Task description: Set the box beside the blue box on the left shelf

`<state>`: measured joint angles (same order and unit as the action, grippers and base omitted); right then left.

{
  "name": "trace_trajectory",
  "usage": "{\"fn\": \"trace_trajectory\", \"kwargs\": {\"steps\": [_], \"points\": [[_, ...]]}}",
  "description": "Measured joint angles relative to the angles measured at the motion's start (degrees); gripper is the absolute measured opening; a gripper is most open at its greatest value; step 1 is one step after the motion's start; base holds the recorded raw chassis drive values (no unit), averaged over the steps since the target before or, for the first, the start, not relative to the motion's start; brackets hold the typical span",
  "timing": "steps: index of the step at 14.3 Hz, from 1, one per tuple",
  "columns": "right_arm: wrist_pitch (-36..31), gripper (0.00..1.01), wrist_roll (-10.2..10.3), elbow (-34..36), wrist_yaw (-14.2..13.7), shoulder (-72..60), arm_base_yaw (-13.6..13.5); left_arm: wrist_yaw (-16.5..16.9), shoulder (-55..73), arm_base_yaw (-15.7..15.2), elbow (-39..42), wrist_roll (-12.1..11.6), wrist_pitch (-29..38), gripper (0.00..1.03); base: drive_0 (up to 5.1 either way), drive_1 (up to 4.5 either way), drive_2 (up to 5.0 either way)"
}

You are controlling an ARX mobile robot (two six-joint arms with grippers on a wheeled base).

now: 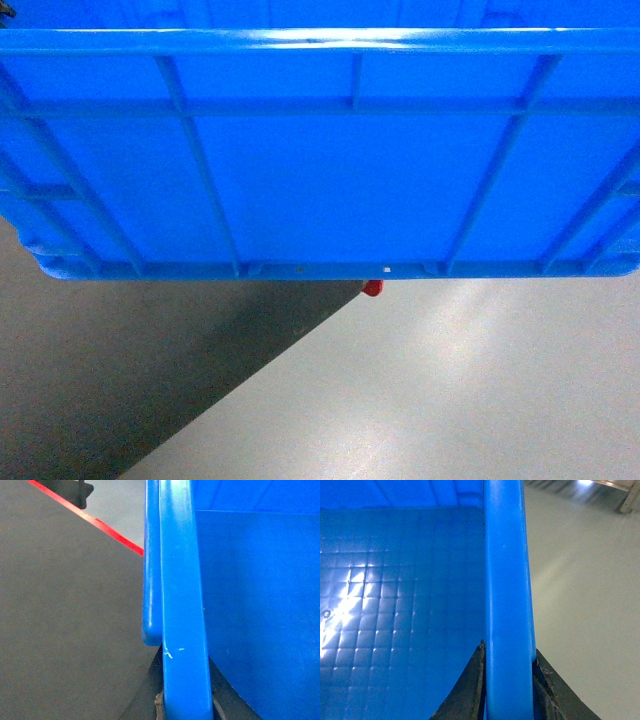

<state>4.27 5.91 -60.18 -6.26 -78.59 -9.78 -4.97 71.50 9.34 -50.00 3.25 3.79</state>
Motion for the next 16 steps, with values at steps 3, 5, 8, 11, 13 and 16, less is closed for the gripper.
{"fn": "trace_trajectory", "kwargs": {"steps": [3,5,8,11,13,16], "points": [[0.00,0.18,0.02,0.00,0.00,0.00,0.00,-0.02,0.00,0.00,0.00,-0.02,0.04,0.06,-1.6,-1.64,-1.6],[-0.02,0.18,0.02,0.00,0.00,0.00,0.00,0.00,0.00,0.00,0.00,-0.02,0.04,0.06,-1.7,-1.67,-1.7],[0.00,0.18,0.02,0.00,0.00,0.00,0.00,-0.02,0.00,0.00,0.00,-0.02,0.04,0.06,-1.7,-1.67,-1.7],[0.00,0.18,0.02,0.00,0.00,0.00,0.00,-0.02,0.00,0.00,0.00,-0.02,0.02,0.06,-1.7,-1.67,-1.7],[0.00,0.18,0.02,0.00,0.00,0.00,0.00,-0.02,0.00,0.00,0.00,-0.02,0.04,0.06,-1.7,-1.67,-1.7],[0.00,0.18,0.02,0.00,0.00,0.00,0.00,0.00,0.00,0.00,0.00,-0.02,0.04,0.06,-1.7,-1.67,-1.7]]}}
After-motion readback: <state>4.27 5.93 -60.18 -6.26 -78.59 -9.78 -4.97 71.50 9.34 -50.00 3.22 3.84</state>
